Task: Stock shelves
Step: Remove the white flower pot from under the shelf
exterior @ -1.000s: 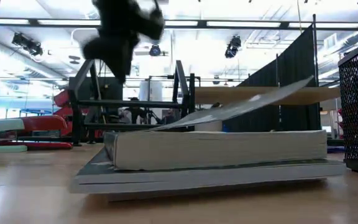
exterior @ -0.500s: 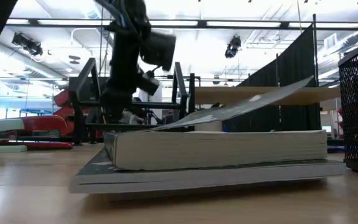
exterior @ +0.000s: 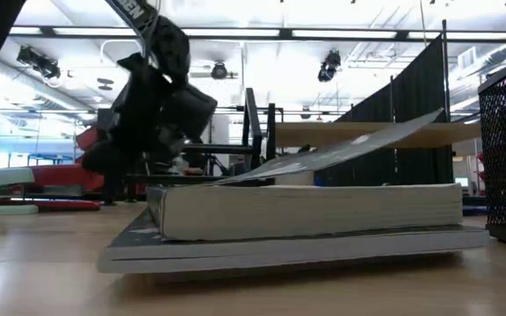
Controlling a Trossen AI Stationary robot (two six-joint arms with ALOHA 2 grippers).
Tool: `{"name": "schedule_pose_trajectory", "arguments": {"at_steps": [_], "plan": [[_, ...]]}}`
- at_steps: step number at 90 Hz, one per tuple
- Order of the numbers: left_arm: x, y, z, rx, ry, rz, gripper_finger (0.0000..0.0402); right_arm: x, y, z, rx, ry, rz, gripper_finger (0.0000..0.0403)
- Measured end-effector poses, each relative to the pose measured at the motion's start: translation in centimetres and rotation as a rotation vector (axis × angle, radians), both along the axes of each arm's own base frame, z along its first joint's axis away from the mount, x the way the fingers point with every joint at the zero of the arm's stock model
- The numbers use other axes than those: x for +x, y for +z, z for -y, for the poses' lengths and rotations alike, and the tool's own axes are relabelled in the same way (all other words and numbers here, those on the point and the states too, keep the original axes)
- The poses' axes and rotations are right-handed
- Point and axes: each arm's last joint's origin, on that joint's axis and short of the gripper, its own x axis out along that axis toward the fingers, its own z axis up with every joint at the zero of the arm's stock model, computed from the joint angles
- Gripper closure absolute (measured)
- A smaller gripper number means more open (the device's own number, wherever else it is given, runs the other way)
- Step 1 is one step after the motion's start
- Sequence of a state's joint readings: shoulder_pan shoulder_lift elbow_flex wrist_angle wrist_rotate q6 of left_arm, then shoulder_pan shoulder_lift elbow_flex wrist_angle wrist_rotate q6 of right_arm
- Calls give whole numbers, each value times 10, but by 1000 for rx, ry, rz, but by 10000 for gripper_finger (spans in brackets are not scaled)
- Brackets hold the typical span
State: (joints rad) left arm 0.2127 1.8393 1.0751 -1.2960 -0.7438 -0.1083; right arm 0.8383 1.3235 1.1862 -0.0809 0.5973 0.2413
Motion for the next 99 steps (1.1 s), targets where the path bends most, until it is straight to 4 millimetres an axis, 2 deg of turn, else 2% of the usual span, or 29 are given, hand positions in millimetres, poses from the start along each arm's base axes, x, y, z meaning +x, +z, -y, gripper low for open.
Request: {"name": "schedule_pose_trajectory", "arguments": {"at_steps": [23, 34, 47, 60, 74, 88, 99], "plan": [[-33, -4, -18, 6, 119, -35, 402, 0, 0, 0, 0, 0, 0, 382], [-50, 4, -23, 12, 184, 2, 402, 0, 0, 0, 0, 0, 0, 382], [-57, 21, -22, 16, 235, 107, 401, 0, 0, 0, -3, -1, 0, 382], [-49, 46, -14, 36, 252, 278, 401, 1, 0, 1, -7, -4, 1, 382], [-32, 80, 0, 46, 235, 481, 401, 1, -1, 2, -18, -5, -8, 382], [-11, 118, 27, 51, 175, 712, 401, -3, -8, 0, -71, 5, -60, 382], [5, 141, 59, 35, 106, 893, 401, -4, -18, 5, -103, -34, -145, 382]]}}
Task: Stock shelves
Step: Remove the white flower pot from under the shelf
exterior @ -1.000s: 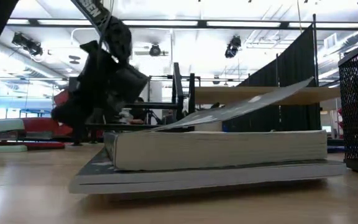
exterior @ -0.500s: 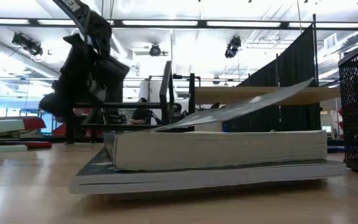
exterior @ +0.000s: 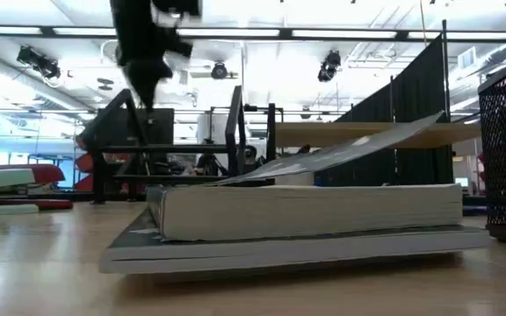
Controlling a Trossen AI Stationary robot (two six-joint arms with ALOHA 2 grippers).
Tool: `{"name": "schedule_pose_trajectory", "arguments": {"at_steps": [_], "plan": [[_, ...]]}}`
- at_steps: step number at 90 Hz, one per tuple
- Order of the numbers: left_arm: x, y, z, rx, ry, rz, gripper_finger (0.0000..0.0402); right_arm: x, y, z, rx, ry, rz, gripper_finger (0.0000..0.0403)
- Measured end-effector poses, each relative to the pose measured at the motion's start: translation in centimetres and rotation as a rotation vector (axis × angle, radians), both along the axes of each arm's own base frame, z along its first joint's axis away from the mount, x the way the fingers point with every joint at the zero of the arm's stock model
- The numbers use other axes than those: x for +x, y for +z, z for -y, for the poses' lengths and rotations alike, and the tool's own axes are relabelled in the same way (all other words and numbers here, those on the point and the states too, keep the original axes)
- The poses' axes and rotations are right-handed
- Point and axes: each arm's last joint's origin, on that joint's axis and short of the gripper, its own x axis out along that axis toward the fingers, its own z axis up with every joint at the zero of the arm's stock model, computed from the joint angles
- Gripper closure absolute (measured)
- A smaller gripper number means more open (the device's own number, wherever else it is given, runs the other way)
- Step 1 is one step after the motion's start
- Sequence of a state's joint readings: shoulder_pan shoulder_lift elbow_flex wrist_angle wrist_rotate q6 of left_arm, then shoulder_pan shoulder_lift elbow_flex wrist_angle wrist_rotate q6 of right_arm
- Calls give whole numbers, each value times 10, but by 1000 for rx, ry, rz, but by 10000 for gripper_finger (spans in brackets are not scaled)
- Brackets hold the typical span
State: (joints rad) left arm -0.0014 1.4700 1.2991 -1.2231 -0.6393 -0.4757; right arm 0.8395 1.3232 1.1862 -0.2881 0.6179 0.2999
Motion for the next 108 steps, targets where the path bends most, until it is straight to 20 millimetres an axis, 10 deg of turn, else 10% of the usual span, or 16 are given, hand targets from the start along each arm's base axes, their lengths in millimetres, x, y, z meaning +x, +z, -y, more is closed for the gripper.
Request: {"name": "schedule_pose_trajectory", "arguments": {"at_steps": [43, 88, 108], "plan": [[47, 11, 116, 69, -212, 605, 401, 6, -106, 104, -142, -712, -467, 327], [83, -48, 135, 60, -276, 485, 401, 31, -121, 262, -87, -803, -721, 312], [86, -58, 139, 35, -289, 456, 401, 31, -126, 300, 7, -830, -674, 315]]}}
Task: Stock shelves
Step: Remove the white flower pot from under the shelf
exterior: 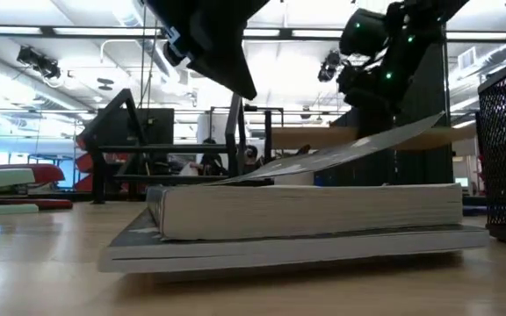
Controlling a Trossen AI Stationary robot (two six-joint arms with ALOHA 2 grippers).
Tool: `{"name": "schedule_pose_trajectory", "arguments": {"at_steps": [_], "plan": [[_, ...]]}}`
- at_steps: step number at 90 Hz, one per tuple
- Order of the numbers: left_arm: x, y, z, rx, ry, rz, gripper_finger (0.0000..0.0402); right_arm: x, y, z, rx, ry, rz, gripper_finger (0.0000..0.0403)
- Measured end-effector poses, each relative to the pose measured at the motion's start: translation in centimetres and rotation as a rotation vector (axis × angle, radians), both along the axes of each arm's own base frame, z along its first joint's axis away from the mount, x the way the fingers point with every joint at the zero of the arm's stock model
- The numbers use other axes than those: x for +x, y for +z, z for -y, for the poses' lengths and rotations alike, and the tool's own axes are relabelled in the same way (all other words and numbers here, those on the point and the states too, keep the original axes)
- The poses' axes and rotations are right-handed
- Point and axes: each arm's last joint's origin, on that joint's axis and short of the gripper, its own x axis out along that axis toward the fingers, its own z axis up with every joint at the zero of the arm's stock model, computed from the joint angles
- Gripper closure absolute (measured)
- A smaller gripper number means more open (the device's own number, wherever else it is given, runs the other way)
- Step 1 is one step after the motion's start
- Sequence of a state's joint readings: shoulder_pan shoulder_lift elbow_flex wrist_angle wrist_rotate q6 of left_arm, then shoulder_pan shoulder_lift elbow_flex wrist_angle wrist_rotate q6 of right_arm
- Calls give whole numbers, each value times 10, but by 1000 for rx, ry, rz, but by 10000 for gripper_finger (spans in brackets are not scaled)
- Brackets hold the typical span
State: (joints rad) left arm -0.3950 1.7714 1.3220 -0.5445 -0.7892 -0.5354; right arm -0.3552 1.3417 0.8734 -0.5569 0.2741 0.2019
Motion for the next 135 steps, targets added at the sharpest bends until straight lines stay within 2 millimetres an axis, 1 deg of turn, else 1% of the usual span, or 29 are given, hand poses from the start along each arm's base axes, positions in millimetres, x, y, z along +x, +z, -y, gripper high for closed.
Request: {"name": "schedule_pose_trajectory", "arguments": {"at_steps": [12, 19, 25, 31, 41, 49, 56, 62, 68, 71, 74, 82, 92, 104, 115, 126, 135], "plan": [[0, 0, 2, -1, -4, 1, 401, -2, -12, 2, 41, 13, -6, 320], [-1, 0, 2, -1, -5, 0, 401, -2, -15, -1, 45, 27, -2, 322], [-1, 0, 2, -3, -7, 2, 401, 0, -16, -9, 44, 50, -10, 323], [-1, 0, 2, -12, 0, 8, 401, 4, -16, -22, 46, 79, -11, 323], [-1, 0, 3, -18, 0, 10, 401, 9, -20, -50, 86, 126, -2, 324], [-2, 0, 5, -18, -5, 9, 401, 16, -20, -74, 65, 190, 70, 326], [-2, 0, 7, -19, -10, 9, 401, 15, -32, -95, -2, 234, 98, 329], [-3, 0, 8, -19, -13, 10, 401, 11, -47, -107, -73, 212, 179, 332], [-3, 0, 9, -19, -17, 9, 401, 1, -69, -104, -88, 135, 303, 333], [-4, 0, 10, -19, -19, 9, 401, -5, -80, -101, -81, 119, 360, 333], [-4, 0, 11, -18, -22, 9, 401, -10, -86, -97, -77, 117, 420, 332], [-5, 0, 15, -18, -32, 8, 401, -22, -95, -87, -92, 107, 545, 324], [-6, 0, 16, -17, -36, 12, 401, -32, -100, -77, -125, 100, 573, 301], [-4, 1, 16, -14, -27, 38, 401, -32, -102, -68, -124, 140, 554, 253], [-4, 2, 15, 13, -11, 49, 401, -27, -106, -62, -165, 143, 549, 200], [-4, 3, 14, 42, -12, 42, 401, -20, -121, -59, -194, 163, 544, 148], [-4, 3, 14, 56, -7, 44, 402, -9, -134, -58, -213, 172, 559, 116]]}}
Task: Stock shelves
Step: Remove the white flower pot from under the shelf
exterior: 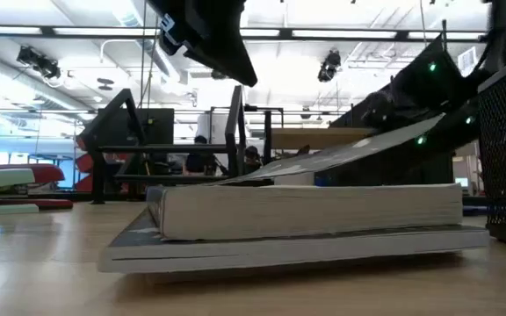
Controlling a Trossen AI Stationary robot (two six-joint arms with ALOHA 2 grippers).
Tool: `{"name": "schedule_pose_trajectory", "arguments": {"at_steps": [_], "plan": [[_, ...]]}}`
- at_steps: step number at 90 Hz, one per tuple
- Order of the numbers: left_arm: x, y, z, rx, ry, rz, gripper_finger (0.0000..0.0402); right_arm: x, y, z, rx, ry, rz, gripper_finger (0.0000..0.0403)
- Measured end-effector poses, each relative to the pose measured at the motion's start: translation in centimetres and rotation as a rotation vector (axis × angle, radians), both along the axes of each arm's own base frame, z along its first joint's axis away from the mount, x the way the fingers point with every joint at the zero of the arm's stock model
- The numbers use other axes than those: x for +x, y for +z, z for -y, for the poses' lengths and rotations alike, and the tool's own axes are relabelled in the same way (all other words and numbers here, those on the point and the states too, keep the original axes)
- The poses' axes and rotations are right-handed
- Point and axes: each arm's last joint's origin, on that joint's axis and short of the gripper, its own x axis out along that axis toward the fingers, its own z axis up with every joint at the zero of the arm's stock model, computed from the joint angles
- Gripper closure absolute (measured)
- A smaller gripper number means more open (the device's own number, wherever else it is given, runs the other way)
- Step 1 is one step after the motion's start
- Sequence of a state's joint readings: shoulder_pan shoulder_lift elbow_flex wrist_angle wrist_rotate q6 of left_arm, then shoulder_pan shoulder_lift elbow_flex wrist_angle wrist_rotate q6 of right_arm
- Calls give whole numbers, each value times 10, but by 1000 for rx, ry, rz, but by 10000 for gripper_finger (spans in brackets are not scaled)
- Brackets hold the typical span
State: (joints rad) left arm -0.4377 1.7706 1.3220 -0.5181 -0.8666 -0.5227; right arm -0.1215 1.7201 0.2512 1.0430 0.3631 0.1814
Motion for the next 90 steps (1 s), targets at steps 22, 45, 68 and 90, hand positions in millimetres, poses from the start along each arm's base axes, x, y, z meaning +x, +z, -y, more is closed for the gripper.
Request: {"name": "schedule_pose_trajectory", "arguments": {"at_steps": [22, 45, 68, 90], "plan": [[0, 0, 0, 27, -3, -4, 402, 40, -30, 14, -41, -115, -2, 88], [0, 1, -1, 35, 1, -4, 402, 48, -34, 40, -46, -204, 27, 87], [1, 1, 0, 59, -23, -15, 402, 50, -31, 66, -21, -77, 35, 87], [4, 4, 1, 74, -51, -3, 402, 53, -28, 80, -89, -51, 16, 87]]}}
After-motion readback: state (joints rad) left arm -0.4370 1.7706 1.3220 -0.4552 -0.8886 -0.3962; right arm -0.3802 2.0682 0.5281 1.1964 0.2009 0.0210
